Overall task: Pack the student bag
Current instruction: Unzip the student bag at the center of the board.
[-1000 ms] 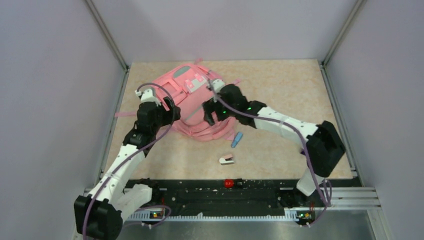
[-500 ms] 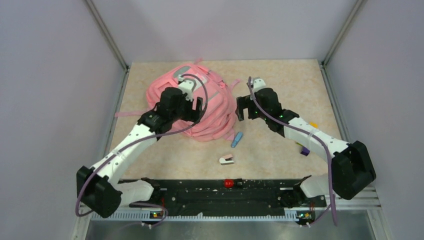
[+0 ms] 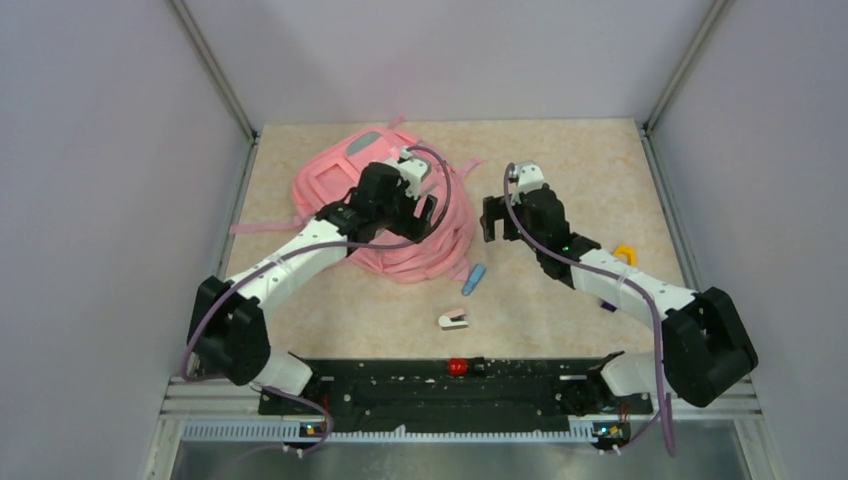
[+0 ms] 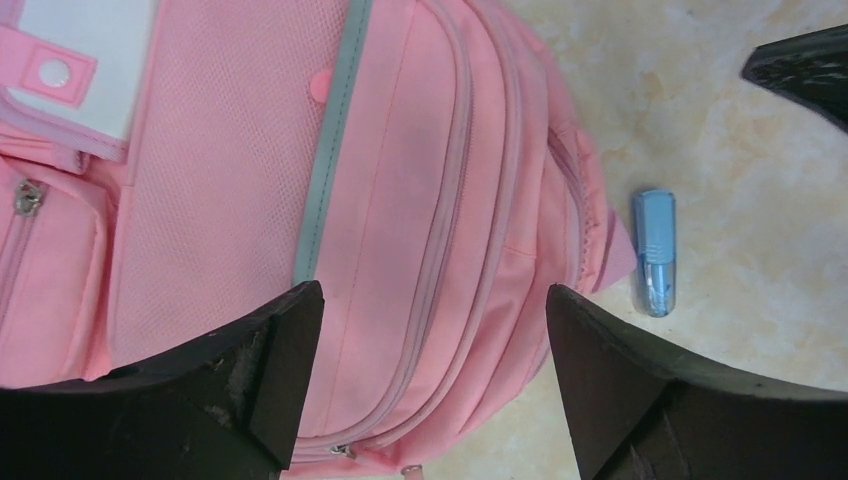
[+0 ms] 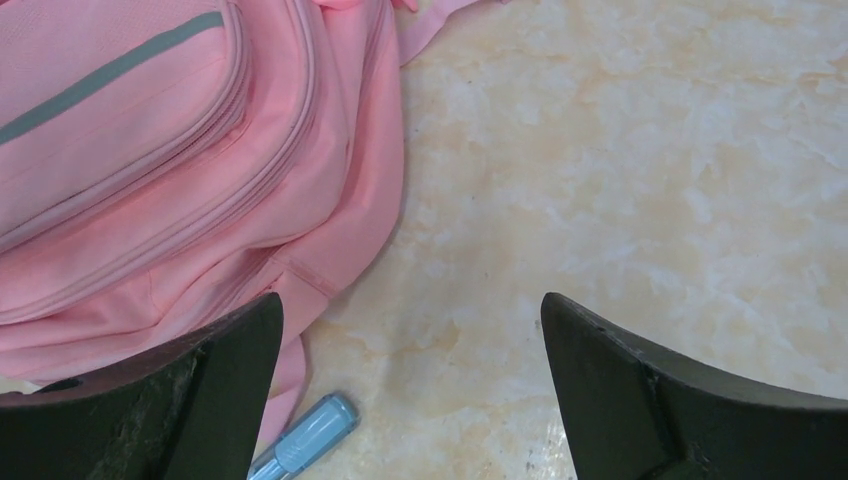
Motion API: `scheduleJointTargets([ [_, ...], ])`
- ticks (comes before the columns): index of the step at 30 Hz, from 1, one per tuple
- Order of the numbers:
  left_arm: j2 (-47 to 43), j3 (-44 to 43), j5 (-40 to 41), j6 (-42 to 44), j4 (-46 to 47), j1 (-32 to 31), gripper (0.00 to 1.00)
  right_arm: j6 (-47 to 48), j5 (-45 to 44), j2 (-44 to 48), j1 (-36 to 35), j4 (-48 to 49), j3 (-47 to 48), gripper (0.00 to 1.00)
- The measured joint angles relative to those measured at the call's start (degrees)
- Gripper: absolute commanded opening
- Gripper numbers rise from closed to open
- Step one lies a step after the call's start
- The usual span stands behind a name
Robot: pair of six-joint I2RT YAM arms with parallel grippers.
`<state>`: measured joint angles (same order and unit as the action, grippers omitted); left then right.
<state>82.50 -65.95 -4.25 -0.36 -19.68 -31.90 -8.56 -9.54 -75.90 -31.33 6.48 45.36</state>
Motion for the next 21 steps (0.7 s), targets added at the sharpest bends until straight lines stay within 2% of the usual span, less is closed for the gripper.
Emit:
scheduleJointTargets([
  [4, 5.01, 0.0, 4.26, 0.15, 0.09, -0.59, 0.81, -0.09, -0.39, 0.0, 0.0, 2.21, -1.79, 0.96],
  [10, 8.44, 0.02, 10.51, -0.2, -0.11, -0.55, 0.63, -0.28, -0.46, -0.04, 0.0, 4.52, -2.54, 0.95],
  [21, 8.72, 0.02, 16.55, -2.75, 0.07, -1.2, 0.61, -1.14, 0.44, -3.5, 0.0, 6.01, -2.56, 0.94],
])
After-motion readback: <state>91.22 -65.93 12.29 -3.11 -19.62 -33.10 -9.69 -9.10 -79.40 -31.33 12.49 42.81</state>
